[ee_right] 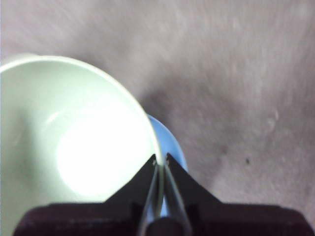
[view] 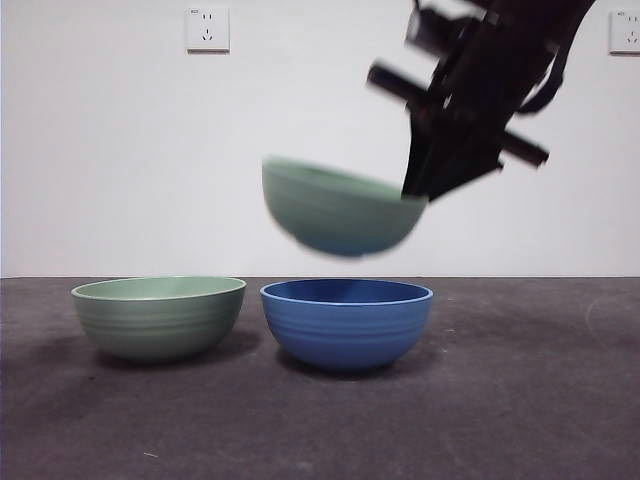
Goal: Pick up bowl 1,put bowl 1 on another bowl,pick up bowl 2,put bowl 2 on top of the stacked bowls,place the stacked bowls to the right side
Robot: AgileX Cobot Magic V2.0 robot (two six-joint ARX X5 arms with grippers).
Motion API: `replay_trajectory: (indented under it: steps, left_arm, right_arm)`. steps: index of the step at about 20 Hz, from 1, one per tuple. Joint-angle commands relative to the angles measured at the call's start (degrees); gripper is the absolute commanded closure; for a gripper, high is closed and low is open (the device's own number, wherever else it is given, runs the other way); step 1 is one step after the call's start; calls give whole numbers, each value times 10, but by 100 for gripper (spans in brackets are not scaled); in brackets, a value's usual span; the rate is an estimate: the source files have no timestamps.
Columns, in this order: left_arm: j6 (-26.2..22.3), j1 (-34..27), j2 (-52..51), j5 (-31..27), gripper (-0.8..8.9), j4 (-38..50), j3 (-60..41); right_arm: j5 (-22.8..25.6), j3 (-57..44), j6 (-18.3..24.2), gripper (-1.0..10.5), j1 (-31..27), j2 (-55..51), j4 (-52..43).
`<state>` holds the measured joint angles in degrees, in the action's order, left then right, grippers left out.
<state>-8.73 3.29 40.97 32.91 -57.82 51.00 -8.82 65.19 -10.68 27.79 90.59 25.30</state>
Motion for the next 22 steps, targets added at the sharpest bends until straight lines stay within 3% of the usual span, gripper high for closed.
replay_trajectory:
  steps: [1,8,12,19,22]
  left_arm:
    - [3,2,-1,0,216,2,1]
    - [10,2,9,0,216,3,1]
    - [11,2,35,-10,216,7,2]
    - [32,3,114,-16,216,80,1]
    - [45,16,163,-51,216,116,1]
  right_arm:
    - [5,0,1,959,5,30,-3]
    - [16,0,13,958,16,76,5]
    - [12,0,16,745,20,76,3]
    - [-2,16,16,749,24,31,6]
    - [-2,26,16,749,24,-35,7]
